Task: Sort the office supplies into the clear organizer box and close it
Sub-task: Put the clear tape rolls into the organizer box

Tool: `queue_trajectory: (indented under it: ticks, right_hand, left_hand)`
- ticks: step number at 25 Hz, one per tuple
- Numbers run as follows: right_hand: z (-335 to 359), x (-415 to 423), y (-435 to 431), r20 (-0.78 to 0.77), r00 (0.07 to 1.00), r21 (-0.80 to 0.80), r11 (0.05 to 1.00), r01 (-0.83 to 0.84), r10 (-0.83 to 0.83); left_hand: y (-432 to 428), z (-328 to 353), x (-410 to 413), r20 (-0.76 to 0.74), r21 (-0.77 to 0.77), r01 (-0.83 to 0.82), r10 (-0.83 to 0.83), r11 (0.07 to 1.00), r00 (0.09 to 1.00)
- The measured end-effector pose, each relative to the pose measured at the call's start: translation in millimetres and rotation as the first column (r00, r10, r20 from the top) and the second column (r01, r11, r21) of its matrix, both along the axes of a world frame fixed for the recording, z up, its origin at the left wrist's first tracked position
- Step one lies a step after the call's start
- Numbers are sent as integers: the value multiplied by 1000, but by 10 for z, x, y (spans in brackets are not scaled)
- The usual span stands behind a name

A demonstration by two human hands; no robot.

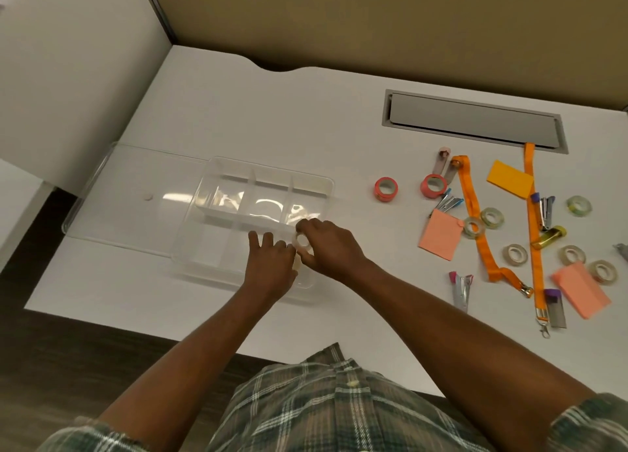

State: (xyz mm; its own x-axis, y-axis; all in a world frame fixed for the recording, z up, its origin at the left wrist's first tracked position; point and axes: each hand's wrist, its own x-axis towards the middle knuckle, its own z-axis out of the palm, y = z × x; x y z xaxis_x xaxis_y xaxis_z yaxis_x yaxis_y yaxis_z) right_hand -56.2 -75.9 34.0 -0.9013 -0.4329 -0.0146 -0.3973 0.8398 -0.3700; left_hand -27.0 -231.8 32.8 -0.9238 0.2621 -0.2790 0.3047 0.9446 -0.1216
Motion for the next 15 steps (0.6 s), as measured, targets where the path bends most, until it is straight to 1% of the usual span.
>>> queue_trajectory:
  ticks: [4,7,9,11,13,15]
  right_hand:
    - [-24,-10,-48,-72,996,137,990,-45,55]
    - [-51,64,12,-53,996,171,983,-67,77]
    - [-75,141,71,-18,997,144,987,-74,77]
    - [-71,234,158,4,999,90,995,-45,44]
    - [-39,314,299,13,1000,36,999,14,-15]
    - [7,399,540,17,994,-17,994,104,-104]
  left_hand:
    - [44,12,-50,82,-24,-19,21,1000,996]
    - [43,58,-96,117,-28,-36,39,999,992]
    - [64,127,-116,87,-44,-29,33,999,996]
    - [142,225,-131,38,-39,-37,39,999,999]
    - [284,314,-135,-19,-8,-38,38,999,999]
    - [493,362,-119,-81,47,18,-14,999,997]
